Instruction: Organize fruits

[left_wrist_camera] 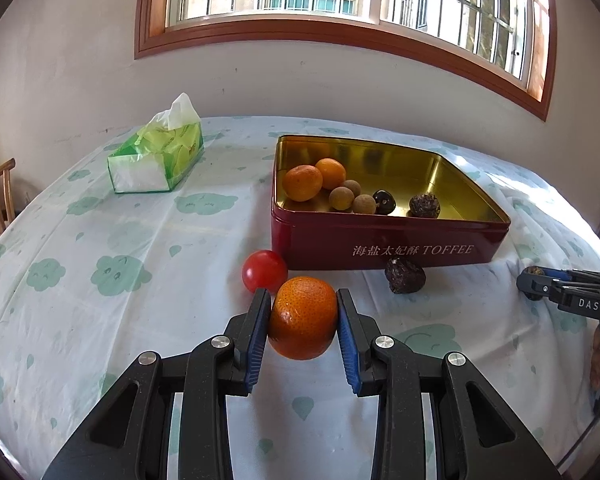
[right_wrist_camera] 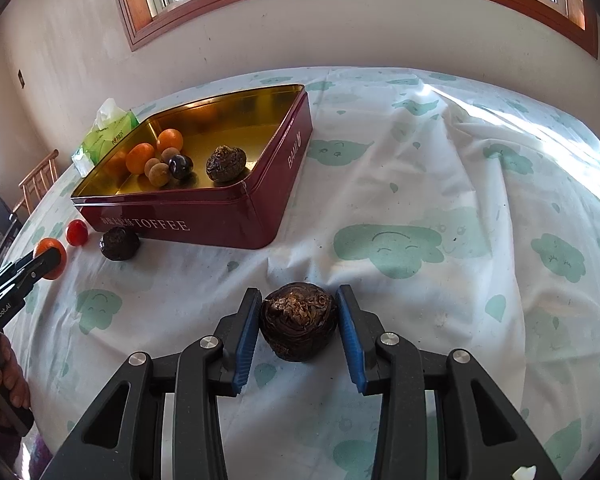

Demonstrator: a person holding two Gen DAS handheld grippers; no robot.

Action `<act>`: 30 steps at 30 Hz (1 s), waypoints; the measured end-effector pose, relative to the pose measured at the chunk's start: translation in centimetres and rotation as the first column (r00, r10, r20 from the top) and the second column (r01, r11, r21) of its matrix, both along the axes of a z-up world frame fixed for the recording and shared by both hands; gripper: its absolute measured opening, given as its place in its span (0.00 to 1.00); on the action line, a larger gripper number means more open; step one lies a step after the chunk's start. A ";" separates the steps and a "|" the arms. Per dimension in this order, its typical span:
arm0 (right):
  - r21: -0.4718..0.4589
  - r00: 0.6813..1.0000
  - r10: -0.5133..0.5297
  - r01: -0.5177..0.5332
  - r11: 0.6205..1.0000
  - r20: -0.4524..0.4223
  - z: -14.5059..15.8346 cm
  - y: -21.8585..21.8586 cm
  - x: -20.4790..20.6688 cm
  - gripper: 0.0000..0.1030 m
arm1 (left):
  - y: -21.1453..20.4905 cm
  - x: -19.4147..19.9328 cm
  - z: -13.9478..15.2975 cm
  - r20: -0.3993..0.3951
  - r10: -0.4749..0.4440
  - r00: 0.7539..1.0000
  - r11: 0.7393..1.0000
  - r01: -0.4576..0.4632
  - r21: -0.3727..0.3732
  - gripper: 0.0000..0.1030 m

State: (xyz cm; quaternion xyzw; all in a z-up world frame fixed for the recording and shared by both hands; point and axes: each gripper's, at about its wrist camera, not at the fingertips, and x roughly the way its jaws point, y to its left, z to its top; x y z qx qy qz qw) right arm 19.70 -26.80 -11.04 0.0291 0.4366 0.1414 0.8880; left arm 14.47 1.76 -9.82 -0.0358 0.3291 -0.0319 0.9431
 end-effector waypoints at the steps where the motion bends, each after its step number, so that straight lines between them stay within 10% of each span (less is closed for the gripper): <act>1: -0.015 1.000 0.001 -0.001 1.000 0.002 0.0 0.2 0.0 0.35 | 0.1 0.0 0.0 -0.002 0.003 1.000 1.000 -0.003 -0.002 0.33; 6: -0.093 1.000 0.006 -0.005 0.996 0.011 0.0 1.1 -0.1 0.36 | 0.1 0.2 -0.1 -0.011 0.008 1.000 1.000 -0.008 -0.002 0.33; 20: 0.193 0.986 0.051 -0.082 0.978 0.162 5.6 5.7 -5.5 0.34 | -0.2 0.1 0.0 -0.008 0.012 1.000 1.000 -0.012 0.023 0.33; 30: 0.178 0.954 0.088 -0.143 0.973 0.287 10.2 5.9 -9.9 0.34 | -0.3 -3.5 3.6 0.103 0.028 0.994 0.999 -0.032 0.029 0.33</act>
